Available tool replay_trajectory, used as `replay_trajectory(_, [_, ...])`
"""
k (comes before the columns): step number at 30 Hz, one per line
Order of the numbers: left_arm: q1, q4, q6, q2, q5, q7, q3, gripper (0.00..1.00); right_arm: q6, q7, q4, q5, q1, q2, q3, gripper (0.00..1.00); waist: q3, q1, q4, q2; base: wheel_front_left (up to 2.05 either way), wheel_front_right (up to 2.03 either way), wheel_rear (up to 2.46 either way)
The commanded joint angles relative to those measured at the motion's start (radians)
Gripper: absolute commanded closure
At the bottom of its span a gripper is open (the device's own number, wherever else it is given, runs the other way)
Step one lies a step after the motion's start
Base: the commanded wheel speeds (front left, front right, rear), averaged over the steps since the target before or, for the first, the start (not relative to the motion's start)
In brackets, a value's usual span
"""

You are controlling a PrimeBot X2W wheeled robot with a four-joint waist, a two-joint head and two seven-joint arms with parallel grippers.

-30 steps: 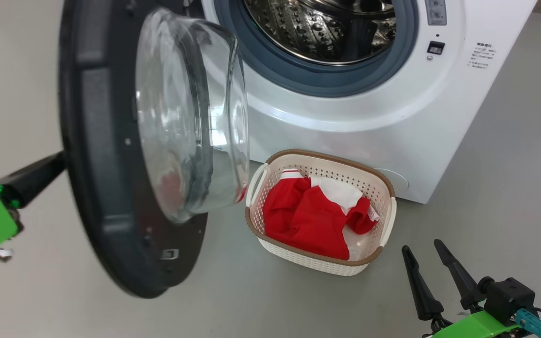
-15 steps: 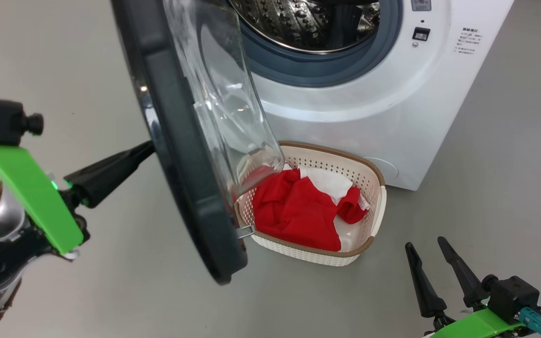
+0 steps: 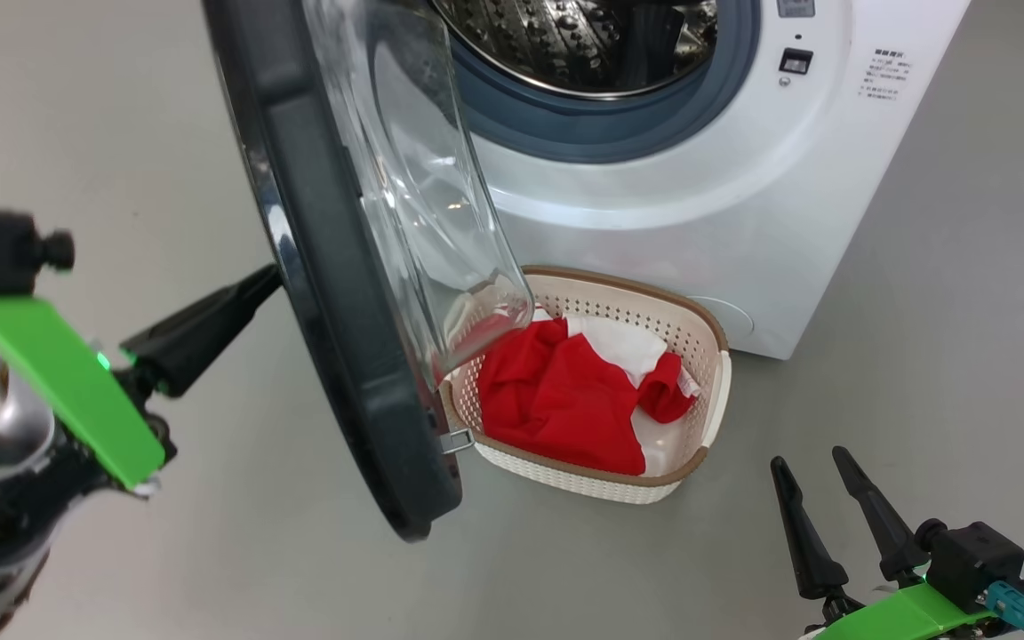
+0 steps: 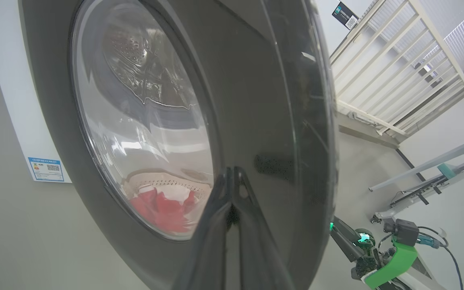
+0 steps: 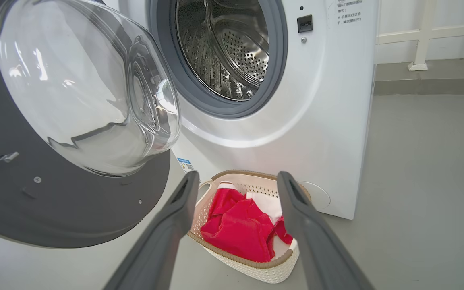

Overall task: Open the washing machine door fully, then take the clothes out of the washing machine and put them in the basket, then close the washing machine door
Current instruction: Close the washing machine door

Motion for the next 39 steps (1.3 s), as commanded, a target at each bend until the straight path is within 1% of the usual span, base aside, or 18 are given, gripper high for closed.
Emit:
replay_trajectory(1, [0.0,-0.004,-0.007,0.064,0.001,-0.019,0.042,1.0,0.006,-0.006,-0.023,-0.006,-0.019,-0.003,0.02,0.0,-0.005,0.0,0.004,-0.0001,0.0,0.0,0.0])
replay_trajectory(4, [0.031,0.017,-0.007,0.065,-0.001,-0.067,0.03,1.0,0.006,-0.006,-0.022,-0.005,-0.013,-0.004,0.025,0.0,-0.016,0.0,0.013,-0.0001,0.0,0.0,0.0])
replay_trajectory(5, [0.042,0.025,-0.007,0.067,-0.001,-0.084,0.026,0.98,0.006,-0.006,-0.022,-0.005,-0.011,-0.004,0.027,0.0,-0.018,0.0,0.015,-0.0001,0.0,0.0,0.0])
replay_trajectory(10, [0.104,0.067,-0.007,0.068,-0.013,-0.161,0.007,0.59,0.006,-0.006,-0.018,-0.002,-0.005,-0.005,0.03,0.0,-0.031,0.0,0.025,-0.0001,0.0,0.0,0.0])
replay_trajectory(11, [0.118,0.073,-0.007,0.068,-0.018,-0.173,0.003,0.54,0.006,-0.006,-0.018,-0.001,-0.004,-0.006,0.03,0.0,-0.033,0.0,0.027,-0.0001,0.0,0.0,0.0])
replay_trajectory(12, [0.132,0.081,-0.007,0.069,-0.02,-0.187,-0.001,0.42,0.006,-0.006,-0.018,-0.001,-0.003,-0.007,0.031,0.0,-0.035,0.0,0.029,-0.0001,0.0,0.0,0.0])
replay_trajectory(14, [0.159,0.097,-0.007,0.066,-0.026,-0.217,-0.006,0.15,0.006,-0.006,-0.017,-0.001,-0.001,-0.008,0.033,0.0,-0.039,0.0,0.033,-0.0001,0.0,0.0,0.0])
replay_trajectory(15, [0.172,0.106,-0.007,0.065,-0.028,-0.232,-0.008,0.05,0.006,-0.006,-0.016,-0.001,-0.001,-0.008,0.034,0.0,-0.041,0.0,0.035,-0.0001,0.0,0.0,0.0])
replay_trajectory(16, [0.185,0.115,-0.007,0.063,-0.031,-0.245,-0.012,0.0,0.006,-0.006,-0.015,0.0,-0.001,-0.009,0.035,0.0,-0.044,0.0,0.037,-0.0001,0.0,0.0,0.0])
replay_trajectory(23, [0.26,0.18,-0.007,0.04,-0.056,-0.34,-0.013,0.0,0.006,-0.006,-0.014,0.002,-0.001,-0.015,0.041,0.0,-0.054,0.0,0.049,-0.0001,0.0,0.0,0.0])
replay_trajectory(32, [0.351,0.258,-0.007,-0.032,-0.097,-0.444,0.005,0.0,0.006,-0.006,-0.013,0.003,0.005,-0.017,0.047,0.0,-0.062,0.0,0.055,-0.0001,0.0,0.0,0.0])
replay_trajectory(39, [0.407,0.311,-0.007,-0.081,-0.079,-0.484,0.031,0.0,0.006,-0.006,-0.011,0.009,0.016,-0.025,0.05,0.0,-0.072,0.0,0.051,-0.0001,0.0,0.0,0.0])
